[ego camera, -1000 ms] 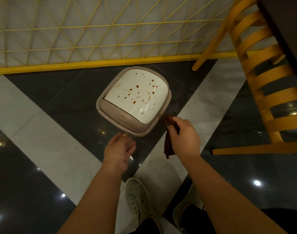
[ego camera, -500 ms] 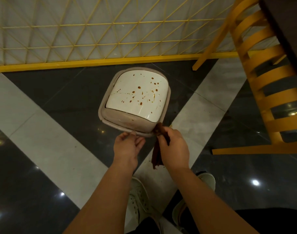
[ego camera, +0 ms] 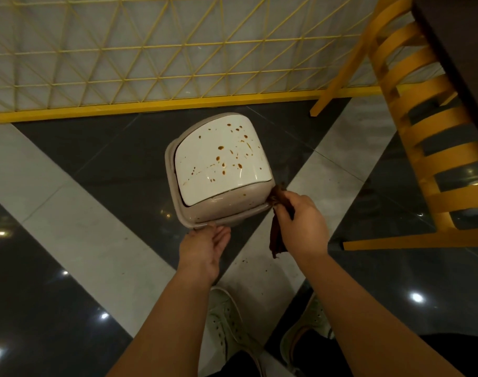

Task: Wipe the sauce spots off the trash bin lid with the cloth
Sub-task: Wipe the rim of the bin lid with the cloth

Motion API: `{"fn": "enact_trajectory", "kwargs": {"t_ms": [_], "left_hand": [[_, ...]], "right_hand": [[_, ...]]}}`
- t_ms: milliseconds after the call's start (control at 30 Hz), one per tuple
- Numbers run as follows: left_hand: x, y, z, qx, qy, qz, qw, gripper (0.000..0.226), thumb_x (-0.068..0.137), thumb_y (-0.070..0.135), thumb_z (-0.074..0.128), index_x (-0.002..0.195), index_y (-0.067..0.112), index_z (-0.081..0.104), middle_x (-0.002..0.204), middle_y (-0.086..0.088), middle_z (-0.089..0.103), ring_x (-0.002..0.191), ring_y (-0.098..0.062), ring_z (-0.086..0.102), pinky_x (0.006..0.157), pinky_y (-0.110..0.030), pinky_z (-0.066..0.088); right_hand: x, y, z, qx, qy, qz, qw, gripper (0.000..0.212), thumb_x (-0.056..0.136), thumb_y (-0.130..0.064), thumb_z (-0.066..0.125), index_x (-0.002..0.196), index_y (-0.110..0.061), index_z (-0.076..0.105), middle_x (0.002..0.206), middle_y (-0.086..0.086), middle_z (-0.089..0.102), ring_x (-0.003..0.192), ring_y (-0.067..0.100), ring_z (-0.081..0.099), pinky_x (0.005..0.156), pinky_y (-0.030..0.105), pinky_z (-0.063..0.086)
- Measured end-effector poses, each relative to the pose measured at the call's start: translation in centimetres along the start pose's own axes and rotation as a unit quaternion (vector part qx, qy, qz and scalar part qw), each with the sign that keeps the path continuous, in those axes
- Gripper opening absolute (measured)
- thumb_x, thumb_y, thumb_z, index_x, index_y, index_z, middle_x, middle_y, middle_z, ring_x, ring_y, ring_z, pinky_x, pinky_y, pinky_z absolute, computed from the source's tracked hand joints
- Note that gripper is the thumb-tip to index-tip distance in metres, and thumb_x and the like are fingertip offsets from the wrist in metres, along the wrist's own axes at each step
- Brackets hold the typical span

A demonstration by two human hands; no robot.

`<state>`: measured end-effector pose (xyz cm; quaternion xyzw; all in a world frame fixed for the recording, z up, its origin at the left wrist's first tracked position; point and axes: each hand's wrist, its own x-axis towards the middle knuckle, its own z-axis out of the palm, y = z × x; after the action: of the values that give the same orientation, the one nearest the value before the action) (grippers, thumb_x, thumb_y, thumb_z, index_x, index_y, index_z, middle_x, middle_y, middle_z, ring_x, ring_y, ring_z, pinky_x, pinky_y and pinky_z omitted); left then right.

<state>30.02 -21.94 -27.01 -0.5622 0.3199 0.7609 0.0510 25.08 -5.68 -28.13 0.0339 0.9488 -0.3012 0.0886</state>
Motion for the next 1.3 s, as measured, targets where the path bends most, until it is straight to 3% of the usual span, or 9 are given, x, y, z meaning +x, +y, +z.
{"fn": "enact_trajectory", "kwargs": {"t_ms": [233,333,433,667,833,967,1067,1200,1300], "left_hand": [[0.2,-0.2,0.9,0.012,0.006,0.026,1.000,0.036,0.097,0.000,0.047,0.133,0.001,0.048,0.104,-0.019,0.065,0.095,-0.025,0.065,0.090,-0.036,0.051],[-0.1,-0.1,1.0,0.019,0.005,0.021,1.000,0.036,0.098,0.000,0.047,0.134,0.003,0.047,0.117,-0.022,0.063,0.108,-0.029,0.062,0.101,-0.040,0.048],[0.2,-0.3,1.1,0.013,0.008,0.028,0.999,0.037,0.098,0.002,0.049,0.135,0.004,0.046,0.110,-0.020,0.064,0.100,-0.026,0.065,0.094,-0.037,0.050],[0.4,-0.5,0.9,0.019,0.003,0.040,0.999,0.031,0.098,0.002,0.049,0.129,0.002,0.050,0.101,-0.017,0.065,0.091,-0.022,0.064,0.093,-0.035,0.050],[0.6,-0.6,1.1,0.007,0.013,0.035,0.999,0.032,0.097,0.003,0.050,0.129,0.005,0.049,0.101,-0.016,0.065,0.091,-0.022,0.066,0.091,-0.035,0.051],[0.3,-0.9,1.2,0.003,0.009,0.047,0.999,0.033,0.097,0.003,0.050,0.130,0.004,0.050,0.103,-0.017,0.066,0.093,-0.022,0.066,0.090,-0.034,0.051],[0.5,-0.9,0.9,-0.001,0.009,0.039,0.999,0.034,0.096,0.003,0.051,0.131,0.003,0.050,0.106,-0.018,0.066,0.094,-0.023,0.065,0.093,-0.035,0.050],[0.7,-0.9,0.9,-0.006,0.012,0.036,0.999,0.034,0.096,0.003,0.053,0.129,0.005,0.051,0.104,-0.016,0.067,0.097,-0.023,0.066,0.088,-0.033,0.052],[0.7,-1.0,1.0,-0.012,0.012,0.044,0.999,0.033,0.096,0.003,0.051,0.129,0.004,0.051,0.107,-0.018,0.067,0.096,-0.023,0.067,0.082,-0.031,0.053]], "right_hand": [[-1.9,-0.5,1.2,-0.029,-0.035,-0.114,0.992,0.024,0.093,-0.026,0.053,0.115,-0.028,0.062,0.101,-0.005,0.059,0.080,0.009,0.056,0.066,0.014,0.037],[-0.3,0.3,0.4,-0.015,0.001,-0.053,0.998,0.025,0.095,-0.025,0.050,0.117,-0.029,0.061,0.102,-0.003,0.058,0.077,0.008,0.053,0.066,0.017,0.040],[-0.7,-0.2,1.0,0.007,0.024,-0.017,1.000,0.024,0.095,-0.024,0.050,0.117,-0.025,0.060,0.103,-0.002,0.059,0.075,0.007,0.052,0.067,0.016,0.040],[-2.0,-1.7,2.1,-0.023,-0.027,-0.149,0.988,0.023,0.091,-0.023,0.056,0.112,-0.027,0.065,0.106,0.000,0.065,0.084,0.017,0.063,0.068,0.023,0.048],[-0.6,0.0,1.0,0.001,0.037,-0.043,0.998,0.024,0.094,-0.024,0.051,0.114,-0.029,0.063,0.101,-0.002,0.061,0.076,0.008,0.053,0.065,0.018,0.040],[-2.5,-2.4,3.1,0.003,-0.018,-0.124,0.992,0.023,0.092,-0.022,0.054,0.113,-0.025,0.064,0.107,0.000,0.063,0.085,0.015,0.062,0.071,0.021,0.048],[-2.3,-1.7,3.0,0.012,-0.016,-0.104,0.994,0.024,0.092,-0.024,0.054,0.114,-0.029,0.065,0.107,-0.002,0.064,0.087,0.014,0.062,0.073,0.022,0.049],[-0.8,-1.4,1.5,0.186,0.061,0.067,0.978,0.023,0.093,-0.031,0.053,0.114,-0.032,0.060,0.100,-0.011,0.064,0.089,0.005,0.060,0.083,0.032,0.054],[-0.7,-3.4,1.2,0.259,0.100,0.041,0.960,0.024,0.093,-0.027,0.053,0.116,-0.030,0.058,0.101,-0.015,0.062,0.091,0.002,0.060,0.082,0.028,0.054]]}}
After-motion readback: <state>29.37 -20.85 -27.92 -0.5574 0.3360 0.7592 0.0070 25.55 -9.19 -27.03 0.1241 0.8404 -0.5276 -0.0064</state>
